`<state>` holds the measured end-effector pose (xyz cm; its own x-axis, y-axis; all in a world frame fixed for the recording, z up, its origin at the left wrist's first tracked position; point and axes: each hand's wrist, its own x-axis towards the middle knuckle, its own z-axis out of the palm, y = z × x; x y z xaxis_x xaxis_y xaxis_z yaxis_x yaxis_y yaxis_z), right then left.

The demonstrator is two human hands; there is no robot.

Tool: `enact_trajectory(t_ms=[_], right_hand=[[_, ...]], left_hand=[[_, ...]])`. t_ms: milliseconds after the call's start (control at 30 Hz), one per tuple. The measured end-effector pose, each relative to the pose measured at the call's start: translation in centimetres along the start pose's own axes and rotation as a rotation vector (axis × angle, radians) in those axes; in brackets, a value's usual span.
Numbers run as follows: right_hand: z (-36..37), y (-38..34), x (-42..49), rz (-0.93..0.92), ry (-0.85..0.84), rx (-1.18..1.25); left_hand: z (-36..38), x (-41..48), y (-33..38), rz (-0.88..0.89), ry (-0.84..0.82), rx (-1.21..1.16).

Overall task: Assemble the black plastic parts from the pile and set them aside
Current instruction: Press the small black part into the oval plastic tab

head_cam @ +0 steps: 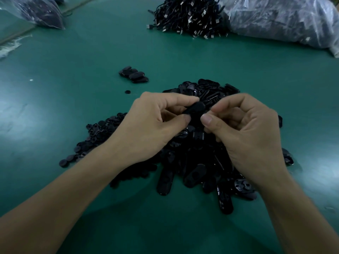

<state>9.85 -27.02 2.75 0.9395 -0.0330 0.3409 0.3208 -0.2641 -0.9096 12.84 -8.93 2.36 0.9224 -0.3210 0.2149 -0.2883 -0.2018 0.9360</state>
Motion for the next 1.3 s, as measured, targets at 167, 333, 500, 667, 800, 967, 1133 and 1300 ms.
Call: enact_trajectory(t_ms=[167,333,500,667,800,967,1133,1300], right_hand=[[0.4,-0.1,-0.3,-0.039,0.035,-0.118],[0.7,-0.2,-0.4,-0.038,0.052,-0.134],[0.6,-0.1,-0.3,-0.033,0.026,-0.167],[0.5,-0.2,-0.2,-0.027,-0.013,-0.17],[0.3,-0.2,-0.1,-0.029,-0.028,-0.194],[0.1,-0.4,-0.1,-0.016,-0.016,-0.242],[0.0,-0.3,-0.2,-0.011,-0.019,-0.21],[-0.6,-0.1,0.0,0.015,0.0,-0.17]], left_hand=[[0.1,-0.2,0.0,-0.017,-0.012,-0.017],[-0.2,-0.2,0.3,-0.006,0.037,0.031],[-0.1,-0.3,0.5,-0.011,0.017,0.039],[-0.2,-0.1,0.3,-0.025,-0.006,0.022],[-0.1,-0.1,0.0,-0.019,-0.032,0.022],[-0.2,-0.1,-0.3,-0.005,-0.062,0.008],[-0.3,0.0,-0.4,-0.003,-0.081,-0.027],[-0.7,0.1,-0.1,-0.022,-0.135,-0.107]])
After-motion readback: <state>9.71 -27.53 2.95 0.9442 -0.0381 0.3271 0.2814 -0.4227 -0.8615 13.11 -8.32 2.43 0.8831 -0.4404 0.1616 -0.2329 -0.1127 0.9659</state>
